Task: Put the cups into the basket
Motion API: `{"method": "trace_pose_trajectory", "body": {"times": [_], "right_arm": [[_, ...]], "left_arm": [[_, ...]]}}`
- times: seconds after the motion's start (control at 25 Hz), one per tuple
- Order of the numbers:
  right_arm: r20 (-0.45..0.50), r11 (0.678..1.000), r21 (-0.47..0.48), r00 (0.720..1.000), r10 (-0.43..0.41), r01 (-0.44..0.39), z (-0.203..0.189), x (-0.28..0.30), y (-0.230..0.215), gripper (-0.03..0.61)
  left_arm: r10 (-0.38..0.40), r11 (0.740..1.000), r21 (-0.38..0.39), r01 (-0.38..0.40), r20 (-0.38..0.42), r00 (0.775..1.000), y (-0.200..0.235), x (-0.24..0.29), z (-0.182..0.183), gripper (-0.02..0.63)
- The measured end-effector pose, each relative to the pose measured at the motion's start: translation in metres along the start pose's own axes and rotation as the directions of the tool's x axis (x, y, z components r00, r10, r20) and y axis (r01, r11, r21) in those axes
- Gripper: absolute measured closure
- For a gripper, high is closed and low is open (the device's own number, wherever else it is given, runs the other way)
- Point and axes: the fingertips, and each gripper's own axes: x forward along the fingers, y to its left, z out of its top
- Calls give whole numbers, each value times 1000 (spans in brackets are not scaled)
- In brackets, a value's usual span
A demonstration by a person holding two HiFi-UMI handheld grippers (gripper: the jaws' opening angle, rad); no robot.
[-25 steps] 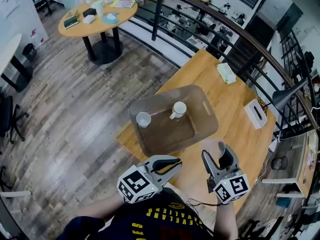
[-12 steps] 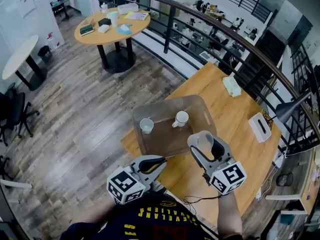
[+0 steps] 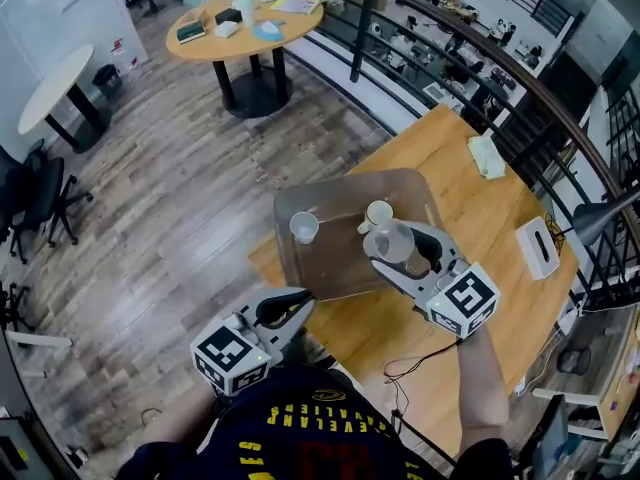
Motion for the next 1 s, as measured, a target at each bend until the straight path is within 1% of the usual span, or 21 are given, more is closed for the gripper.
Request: {"method": "trace_pose_trajectory", "body": {"times": [0.08, 0.24, 0.32, 0.4, 0.48, 0.56, 0.68, 0.8, 0.88, 1.0], "right_arm": [[3, 998, -35, 999, 47, -47, 1, 13, -2, 284], [-54, 989, -83, 992, 118, -122, -8, 39, -13, 284], [-105, 983, -84, 982, 156, -165, -18, 53, -18, 284], [-184, 975, -85, 965, 187, -206, -33, 68, -20, 284], [-258, 963, -78, 939, 229, -256, -48, 82, -17, 284], [-308, 945, -57, 906, 289, -321, -61, 95, -10, 284], [-374, 908, -24, 846, 379, -418, -83, 107, 5, 284], [-446, 875, -7, 785, 430, -484, -112, 117, 17, 284], [-471, 859, 9, 756, 455, -512, -127, 124, 23, 284], [-475, 833, 40, 723, 502, -552, -141, 132, 34, 284]], "left_arm": [[-5, 1000, -9, 5, -1, 1000, 10, 4, 1, 598], [-48, 999, -10, 48, 1, 999, 29, 22, 10, 598], [-63, 998, -3, 63, 2, 998, 40, 28, 15, 598], [-65, 998, -18, 65, 7, 998, 53, 31, 17, 598], [-65, 997, -41, 65, 7, 998, 66, 31, 16, 598], [-65, 996, -59, 65, 4, 998, 77, 32, 15, 598], [-57, 995, -84, 57, 6, 998, 91, 34, 16, 598], [-50, 994, -98, 49, -2, 999, 103, 38, 12, 598], [-48, 993, -107, 47, -5, 999, 108, 40, 11, 598], [-43, 992, -120, 40, -14, 999, 114, 44, 9, 598]]}}
